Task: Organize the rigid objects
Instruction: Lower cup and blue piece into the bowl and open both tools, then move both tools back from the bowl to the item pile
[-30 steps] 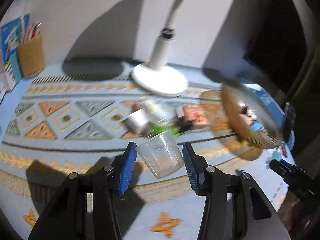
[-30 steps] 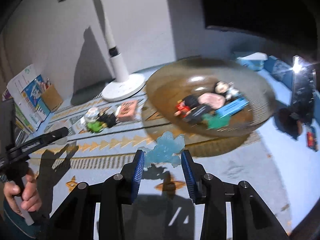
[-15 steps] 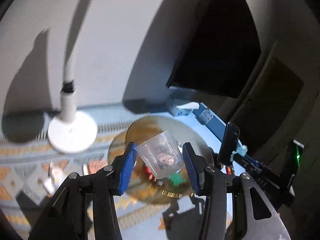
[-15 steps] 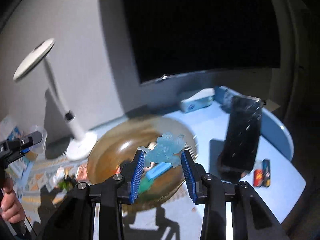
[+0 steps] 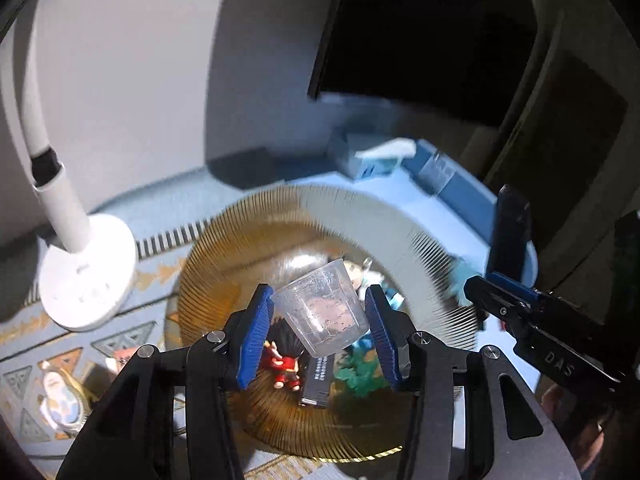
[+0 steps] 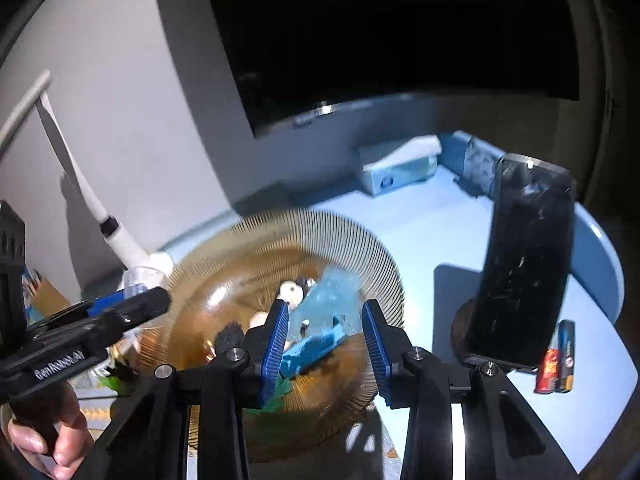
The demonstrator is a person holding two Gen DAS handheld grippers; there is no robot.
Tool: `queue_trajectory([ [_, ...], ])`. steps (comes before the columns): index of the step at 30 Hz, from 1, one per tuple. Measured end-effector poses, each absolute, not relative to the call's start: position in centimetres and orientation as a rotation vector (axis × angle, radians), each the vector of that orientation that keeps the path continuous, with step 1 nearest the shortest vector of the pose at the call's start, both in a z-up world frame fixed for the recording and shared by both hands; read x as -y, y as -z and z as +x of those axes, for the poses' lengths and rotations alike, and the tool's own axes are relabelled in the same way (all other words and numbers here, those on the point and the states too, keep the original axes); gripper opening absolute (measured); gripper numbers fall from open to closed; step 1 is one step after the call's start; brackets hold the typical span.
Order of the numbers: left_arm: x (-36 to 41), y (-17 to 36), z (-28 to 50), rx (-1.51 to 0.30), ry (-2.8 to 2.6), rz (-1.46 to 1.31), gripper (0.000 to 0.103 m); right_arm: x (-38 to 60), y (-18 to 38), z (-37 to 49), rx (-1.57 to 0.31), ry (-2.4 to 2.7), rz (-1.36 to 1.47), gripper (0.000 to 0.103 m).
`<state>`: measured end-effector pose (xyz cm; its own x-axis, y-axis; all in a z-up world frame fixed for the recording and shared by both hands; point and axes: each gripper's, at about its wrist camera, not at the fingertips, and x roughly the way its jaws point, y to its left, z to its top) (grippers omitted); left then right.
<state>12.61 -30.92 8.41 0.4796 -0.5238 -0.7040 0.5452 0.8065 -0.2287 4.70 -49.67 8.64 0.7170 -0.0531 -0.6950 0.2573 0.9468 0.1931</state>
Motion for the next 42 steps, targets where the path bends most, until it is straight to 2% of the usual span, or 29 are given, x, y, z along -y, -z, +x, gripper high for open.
queue_trajectory([
  [10,33.0,-5.0,13.0,-0.902,0.605,0.132,0.045,49.2,-5.0,5.6,-0.876,0.224,0.226,0.037],
  [11,33.0,-5.1,12.9,-0.899,0.607,0.131,0.053,49.2,-4.9,5.6,-0.881,0.213,0.231,0.037],
  [12,32.9,-5.1,12.8,-0.899,0.598,0.134,0.063,49.2,-4.9,5.5,-0.876,0.205,0.231,0.043],
  [13,32.8,-5.4,12.8,-0.894,0.582,0.131,0.081,49.2,-5.1,5.3,-0.872,0.195,0.236,0.052],
  [14,32.5,-5.7,12.6,-0.883,0.582,0.121,0.083,49.1,-5.4,4.9,-0.86,0.176,0.249,0.057],
  [15,32.1,-6.2,12.3,-0.863,0.59,0.108,0.083,49.0,-5.8,4.4,-0.842,0.168,0.257,0.063],
  [20,30.2,-8.5,10.8,-0.823,0.592,0.108,0.083,48.0,-7.6,2.8,-0.79,0.218,0.191,0.064],
  [24,27.5,-10.3,9.0,-0.773,0.575,0.084,0.083,47.4,-9.1,1.2,-0.753,0.185,0.226,0.076],
  [35,13.9,-15.2,3.7,-0.614,0.358,-0.103,0.084,41.5,-11.8,-1.3,-0.686,0.077,0.158,0.077],
  [36,12.7,-15.7,2.8,-0.584,0.329,-0.104,0.085,40.6,-11.8,-1.3,-0.685,0.061,0.152,0.077],
  [38,10.6,-16.2,0.9,-0.532,0.262,-0.095,0.094,39.4,-11.6,-1.2,-0.692,0.035,0.152,0.079],
  [40,8.8,-16.1,-0.5,-0.497,0.209,-0.084,0.099,37.8,-11.2,-1.0,-0.703,-0.005,0.157,0.079],
  [42,7.1,-15.5,-1.4,-0.484,0.16,-0.06,0.099,36.1,-10.8,-1.0,-0.708,-0.04,0.152,0.079],
])
